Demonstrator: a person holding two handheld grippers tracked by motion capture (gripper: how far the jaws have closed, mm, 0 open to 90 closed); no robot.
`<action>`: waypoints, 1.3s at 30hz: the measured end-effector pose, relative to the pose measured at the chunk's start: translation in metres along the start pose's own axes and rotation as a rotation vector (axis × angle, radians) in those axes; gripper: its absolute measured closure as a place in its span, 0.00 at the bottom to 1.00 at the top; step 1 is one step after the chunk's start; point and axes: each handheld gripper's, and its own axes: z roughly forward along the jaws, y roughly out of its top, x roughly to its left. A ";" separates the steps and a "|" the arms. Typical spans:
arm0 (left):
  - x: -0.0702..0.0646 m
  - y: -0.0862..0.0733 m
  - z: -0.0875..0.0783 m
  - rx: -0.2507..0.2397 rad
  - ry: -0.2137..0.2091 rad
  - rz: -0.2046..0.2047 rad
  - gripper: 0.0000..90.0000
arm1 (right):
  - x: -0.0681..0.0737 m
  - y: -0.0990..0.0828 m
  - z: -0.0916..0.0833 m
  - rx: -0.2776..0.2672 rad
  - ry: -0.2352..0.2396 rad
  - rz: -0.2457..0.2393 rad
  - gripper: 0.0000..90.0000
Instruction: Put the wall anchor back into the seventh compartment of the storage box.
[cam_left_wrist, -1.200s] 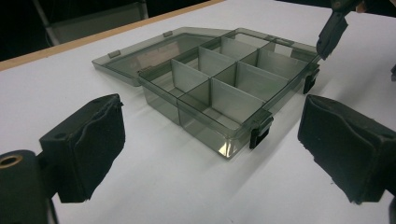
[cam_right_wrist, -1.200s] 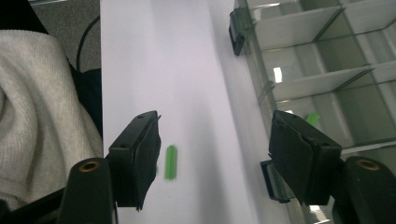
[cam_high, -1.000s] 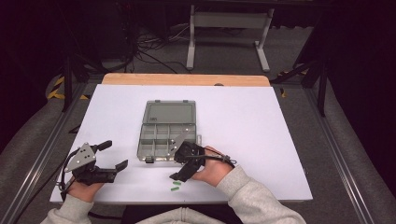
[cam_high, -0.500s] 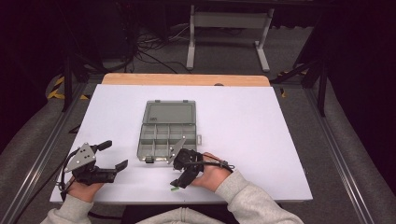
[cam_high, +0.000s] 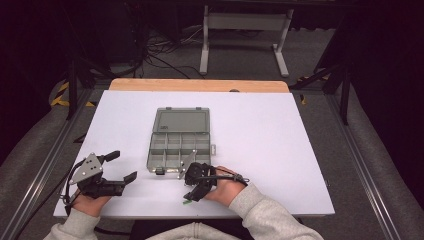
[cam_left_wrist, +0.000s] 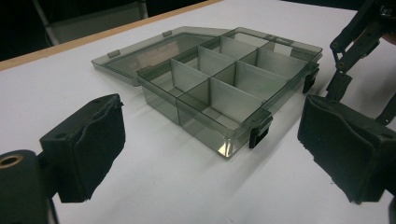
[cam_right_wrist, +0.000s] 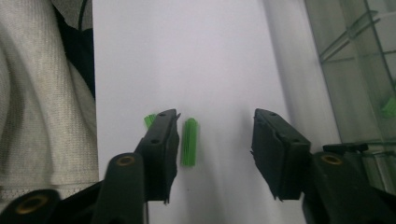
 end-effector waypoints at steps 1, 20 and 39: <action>0.000 0.000 0.000 0.001 0.002 0.001 0.09 | 0.000 0.000 0.000 0.001 -0.003 -0.006 0.62; 0.000 0.000 0.000 -0.001 -0.002 0.000 0.09 | 0.007 0.003 0.000 0.032 -0.018 -0.033 0.93; 0.000 0.000 0.000 0.004 -0.004 0.000 0.09 | -0.001 0.015 -0.027 -0.013 -0.054 -0.035 0.93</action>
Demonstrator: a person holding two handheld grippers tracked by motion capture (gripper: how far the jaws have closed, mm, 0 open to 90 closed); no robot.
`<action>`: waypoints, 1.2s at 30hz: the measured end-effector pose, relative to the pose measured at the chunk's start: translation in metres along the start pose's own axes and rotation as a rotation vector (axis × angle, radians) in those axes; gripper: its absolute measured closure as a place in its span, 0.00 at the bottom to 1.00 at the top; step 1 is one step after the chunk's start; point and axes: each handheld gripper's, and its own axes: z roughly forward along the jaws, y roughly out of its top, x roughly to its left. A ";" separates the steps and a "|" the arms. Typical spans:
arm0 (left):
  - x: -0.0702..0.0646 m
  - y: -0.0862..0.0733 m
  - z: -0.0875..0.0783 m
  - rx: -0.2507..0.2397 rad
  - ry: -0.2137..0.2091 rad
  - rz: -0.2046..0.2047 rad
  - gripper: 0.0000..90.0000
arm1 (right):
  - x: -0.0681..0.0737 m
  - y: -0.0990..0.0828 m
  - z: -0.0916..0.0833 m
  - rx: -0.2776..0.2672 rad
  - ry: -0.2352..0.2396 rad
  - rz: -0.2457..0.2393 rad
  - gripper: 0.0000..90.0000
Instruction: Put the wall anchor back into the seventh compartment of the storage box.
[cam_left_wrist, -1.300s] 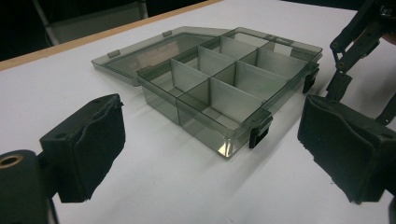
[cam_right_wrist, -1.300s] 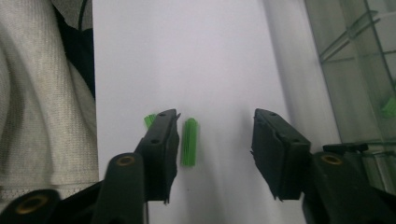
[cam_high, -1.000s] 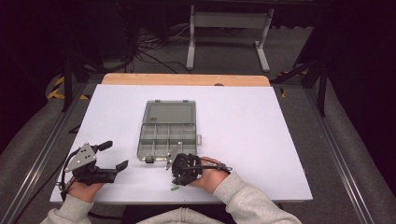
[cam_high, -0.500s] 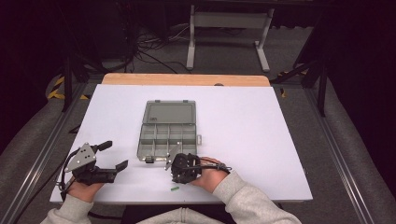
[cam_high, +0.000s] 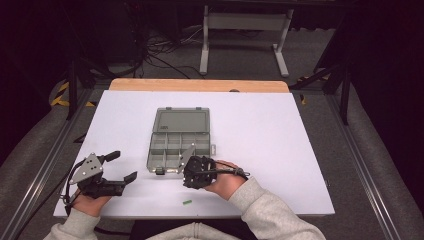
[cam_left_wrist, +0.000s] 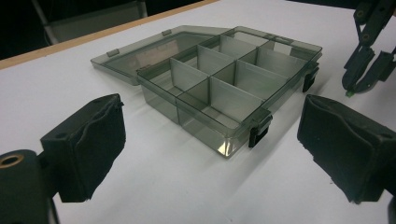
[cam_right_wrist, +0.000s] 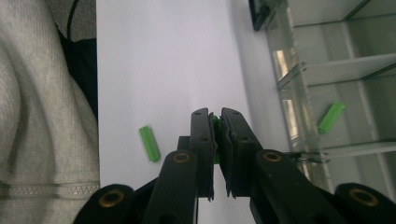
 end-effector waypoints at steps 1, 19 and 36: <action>0.000 0.000 0.000 0.002 -0.001 0.000 0.09 | -0.001 0.001 -0.002 -0.008 -0.005 0.000 0.93; 0.000 0.000 0.000 0.005 -0.003 -0.003 0.09 | -0.035 0.017 -0.029 -0.095 -0.073 0.050 0.93; 0.000 0.000 0.000 0.002 -0.003 -0.001 0.09 | -0.066 0.020 -0.027 -0.132 -0.138 0.118 0.93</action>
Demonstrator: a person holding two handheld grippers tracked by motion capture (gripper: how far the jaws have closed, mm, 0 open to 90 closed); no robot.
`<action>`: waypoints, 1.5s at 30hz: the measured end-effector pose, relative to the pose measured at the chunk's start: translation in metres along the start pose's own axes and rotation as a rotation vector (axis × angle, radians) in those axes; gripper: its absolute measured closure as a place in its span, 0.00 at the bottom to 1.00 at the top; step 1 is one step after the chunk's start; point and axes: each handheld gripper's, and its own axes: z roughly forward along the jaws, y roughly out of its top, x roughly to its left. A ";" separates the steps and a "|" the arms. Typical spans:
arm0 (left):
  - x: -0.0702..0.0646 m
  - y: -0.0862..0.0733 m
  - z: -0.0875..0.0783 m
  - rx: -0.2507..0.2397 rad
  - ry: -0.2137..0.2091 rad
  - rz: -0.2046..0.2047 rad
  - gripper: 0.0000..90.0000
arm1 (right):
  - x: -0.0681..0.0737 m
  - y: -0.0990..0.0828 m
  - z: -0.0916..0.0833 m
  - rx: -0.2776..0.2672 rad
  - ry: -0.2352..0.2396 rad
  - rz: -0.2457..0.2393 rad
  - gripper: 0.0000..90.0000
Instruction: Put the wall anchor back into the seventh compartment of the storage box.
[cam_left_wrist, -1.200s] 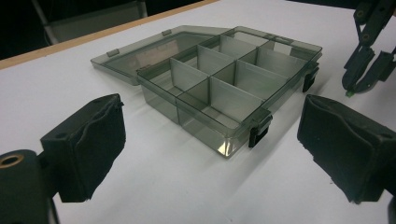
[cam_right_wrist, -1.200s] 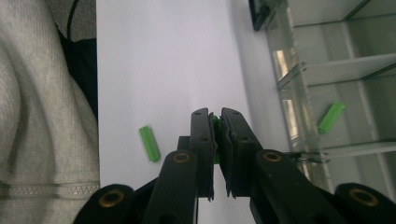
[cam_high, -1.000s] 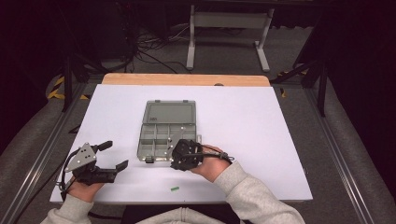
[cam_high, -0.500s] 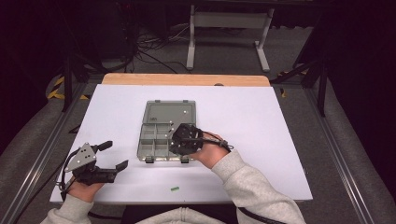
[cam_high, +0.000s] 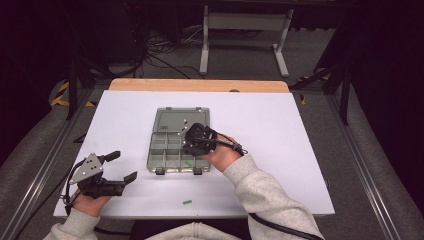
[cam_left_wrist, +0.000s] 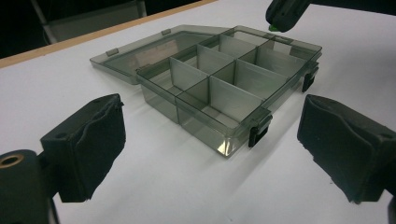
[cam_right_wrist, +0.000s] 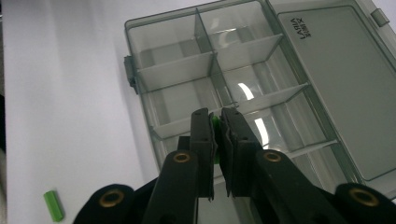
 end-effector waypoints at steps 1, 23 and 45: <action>0.000 0.000 0.000 0.000 0.000 0.000 0.09 | -0.001 0.000 0.001 -0.003 0.001 0.000 0.93; 0.000 0.000 0.000 -0.001 -0.001 -0.002 0.09 | -0.011 -0.009 0.023 0.031 -0.004 0.037 0.93; 0.000 0.000 0.000 -0.003 -0.001 -0.005 0.09 | -0.006 -0.013 0.036 0.054 0.011 0.028 0.82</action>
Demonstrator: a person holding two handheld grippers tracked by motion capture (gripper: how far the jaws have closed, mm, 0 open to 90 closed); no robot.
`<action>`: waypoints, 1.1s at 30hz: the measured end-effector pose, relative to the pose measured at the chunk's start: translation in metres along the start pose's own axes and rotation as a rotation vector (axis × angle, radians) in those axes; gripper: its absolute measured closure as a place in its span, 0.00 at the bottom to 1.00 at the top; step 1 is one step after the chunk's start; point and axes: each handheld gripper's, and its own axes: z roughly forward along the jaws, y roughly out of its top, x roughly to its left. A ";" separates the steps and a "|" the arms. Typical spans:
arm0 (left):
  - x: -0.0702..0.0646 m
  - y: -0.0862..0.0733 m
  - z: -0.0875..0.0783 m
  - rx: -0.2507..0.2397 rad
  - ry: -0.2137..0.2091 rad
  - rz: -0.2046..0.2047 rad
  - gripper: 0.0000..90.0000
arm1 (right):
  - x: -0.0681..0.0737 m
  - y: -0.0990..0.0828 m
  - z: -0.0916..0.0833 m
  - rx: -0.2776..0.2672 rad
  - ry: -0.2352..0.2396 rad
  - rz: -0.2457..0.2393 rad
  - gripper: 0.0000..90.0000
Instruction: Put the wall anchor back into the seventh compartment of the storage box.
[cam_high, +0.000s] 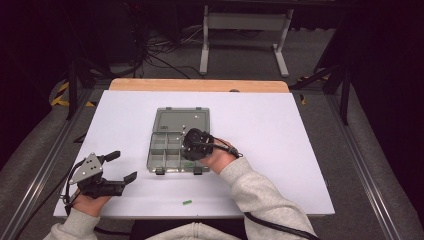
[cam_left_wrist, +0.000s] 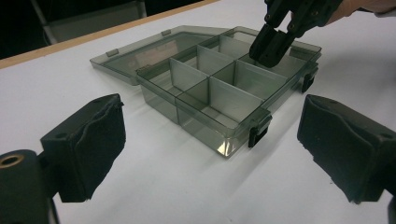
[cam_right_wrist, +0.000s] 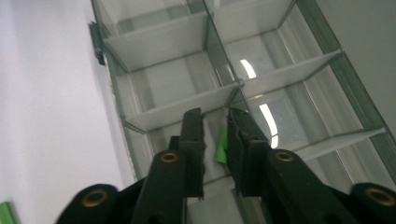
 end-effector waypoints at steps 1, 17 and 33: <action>0.000 0.000 0.000 0.000 0.000 0.000 0.09 | 0.001 0.000 -0.002 -0.011 0.007 0.002 0.78; 0.000 0.000 0.000 0.004 0.002 0.004 0.09 | 0.022 0.000 -0.035 -0.116 0.056 -0.032 0.39; 0.000 0.000 0.000 0.002 0.002 0.006 0.09 | 0.048 -0.012 -0.048 -0.106 0.072 -0.084 0.34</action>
